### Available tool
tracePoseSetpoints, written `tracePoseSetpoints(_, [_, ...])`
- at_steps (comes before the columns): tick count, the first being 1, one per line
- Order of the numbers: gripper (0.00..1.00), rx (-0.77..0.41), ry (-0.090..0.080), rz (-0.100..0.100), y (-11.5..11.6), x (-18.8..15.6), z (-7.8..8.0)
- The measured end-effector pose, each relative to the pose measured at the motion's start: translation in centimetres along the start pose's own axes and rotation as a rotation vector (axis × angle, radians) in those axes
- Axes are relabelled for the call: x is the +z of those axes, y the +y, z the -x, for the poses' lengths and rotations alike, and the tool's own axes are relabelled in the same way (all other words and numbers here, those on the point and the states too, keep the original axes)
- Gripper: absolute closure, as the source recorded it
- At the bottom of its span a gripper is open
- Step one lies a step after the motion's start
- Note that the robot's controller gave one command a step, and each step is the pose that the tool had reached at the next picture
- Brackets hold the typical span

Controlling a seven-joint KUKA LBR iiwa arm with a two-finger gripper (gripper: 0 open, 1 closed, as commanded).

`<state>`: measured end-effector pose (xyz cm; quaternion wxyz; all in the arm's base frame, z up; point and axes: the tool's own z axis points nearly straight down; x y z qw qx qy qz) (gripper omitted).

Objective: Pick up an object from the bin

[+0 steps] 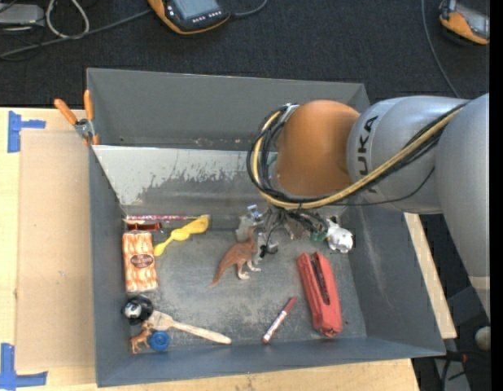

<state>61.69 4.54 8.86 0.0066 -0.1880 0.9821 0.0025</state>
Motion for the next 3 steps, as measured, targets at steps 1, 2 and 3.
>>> tracePoseSetpoints(1, [1.0, 0.001, 0.0, 0.0, 0.0, 0.0, 0.0])
tracePoseSetpoints(2, [1.0, -0.372, -0.004, 0.0, 0.1, 0.6, -0.3])
tracePoseSetpoints(3, [1.0, -0.41, -0.009, 0.002, -6.5, 0.9, -3.7])
